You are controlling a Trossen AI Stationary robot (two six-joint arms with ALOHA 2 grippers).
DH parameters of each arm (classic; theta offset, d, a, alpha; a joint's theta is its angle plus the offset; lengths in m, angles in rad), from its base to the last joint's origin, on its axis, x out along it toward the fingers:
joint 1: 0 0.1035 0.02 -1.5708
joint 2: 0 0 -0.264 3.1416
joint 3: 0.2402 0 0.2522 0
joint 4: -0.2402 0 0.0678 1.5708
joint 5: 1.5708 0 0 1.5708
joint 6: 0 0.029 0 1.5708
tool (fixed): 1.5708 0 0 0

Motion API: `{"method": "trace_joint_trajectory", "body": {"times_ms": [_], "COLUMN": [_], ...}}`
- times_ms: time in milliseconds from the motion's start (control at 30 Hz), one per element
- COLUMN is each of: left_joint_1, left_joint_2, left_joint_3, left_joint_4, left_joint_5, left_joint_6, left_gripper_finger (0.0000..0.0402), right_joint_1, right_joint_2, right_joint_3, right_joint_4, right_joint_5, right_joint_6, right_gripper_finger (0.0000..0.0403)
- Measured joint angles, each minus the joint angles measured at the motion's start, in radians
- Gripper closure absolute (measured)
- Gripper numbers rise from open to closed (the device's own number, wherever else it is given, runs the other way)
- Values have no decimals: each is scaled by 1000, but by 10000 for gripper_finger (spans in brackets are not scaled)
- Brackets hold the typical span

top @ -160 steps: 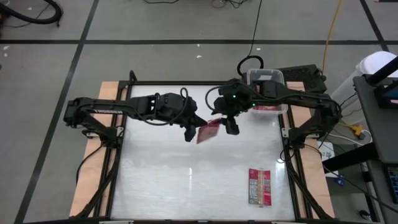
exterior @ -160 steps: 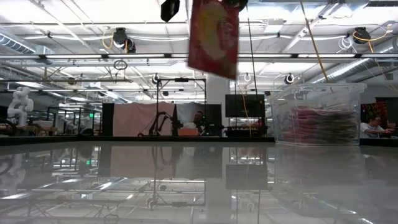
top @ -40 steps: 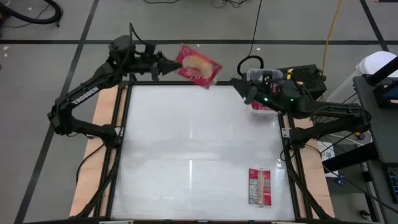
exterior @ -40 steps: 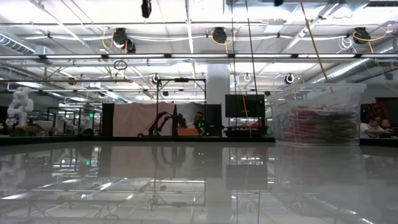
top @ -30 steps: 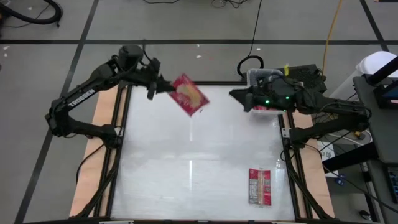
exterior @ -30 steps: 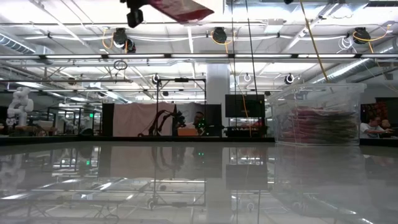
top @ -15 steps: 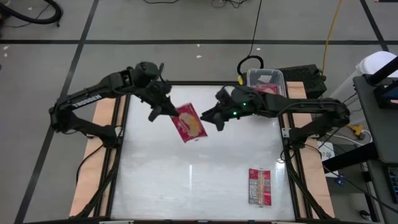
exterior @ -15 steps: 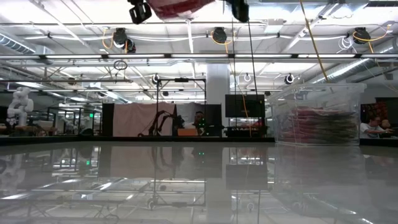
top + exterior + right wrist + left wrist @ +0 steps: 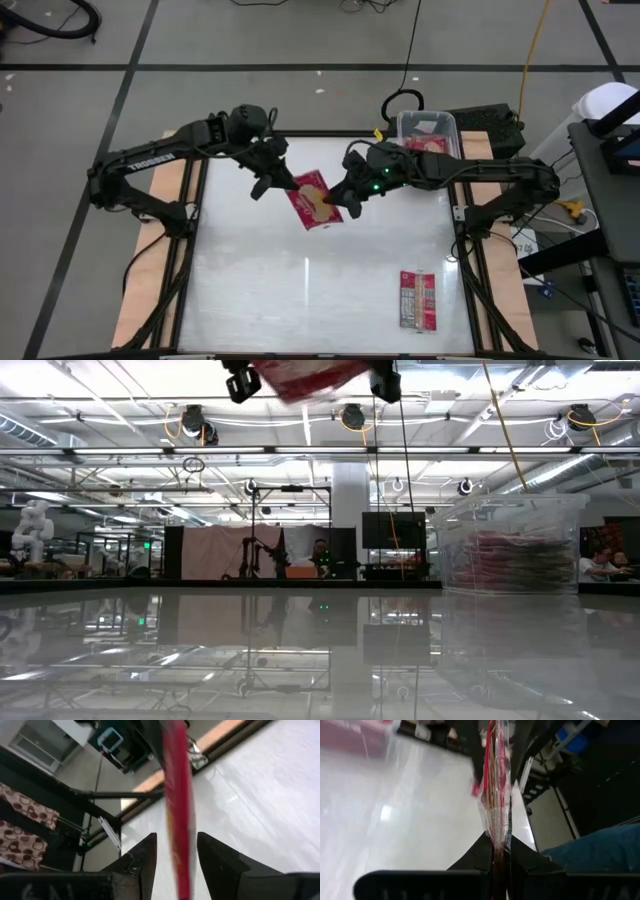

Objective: Sort popcorn bags into baskets
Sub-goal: Put the red popcorn bag into the transparent container

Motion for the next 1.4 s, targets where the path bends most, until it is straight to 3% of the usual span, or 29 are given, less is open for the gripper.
{"method": "trace_joint_trajectory", "body": {"times_ms": [267, 567, 700, 800, 1000, 1133, 1400], "left_joint_1": [8, 2, 1, 2, 3, 12, 17], "left_joint_2": [30, 77, 76, 76, 74, 74, 74], "left_joint_3": [2, -1, -1, -1, 0, 0, 0], "left_joint_4": [115, 182, 242, 243, 244, 242, 237], "left_joint_5": [1, -9, -78, -150, -282, -308, -342], "left_joint_6": [-41, -86, -126, -142, -205, -221, -226], "left_gripper_finger": [384, 370, 371, 344, 249, 199, 168], "right_joint_1": [-6, -45, -74, -108, -210, -304, -556], "right_joint_2": [1, 1, -17, -41, -147, -224, -382], "right_joint_3": [0, 0, 1, 0, -1, -1, -1], "right_joint_4": [-48, -108, -132, -189, -335, -489, -760], "right_joint_5": [-42, -44, -44, -43, -41, -39, -39], "right_joint_6": [-34, -47, -52, -61, -109, -108, -111], "right_gripper_finger": [281, 386, 378, 370, 396, 396, 393]}}
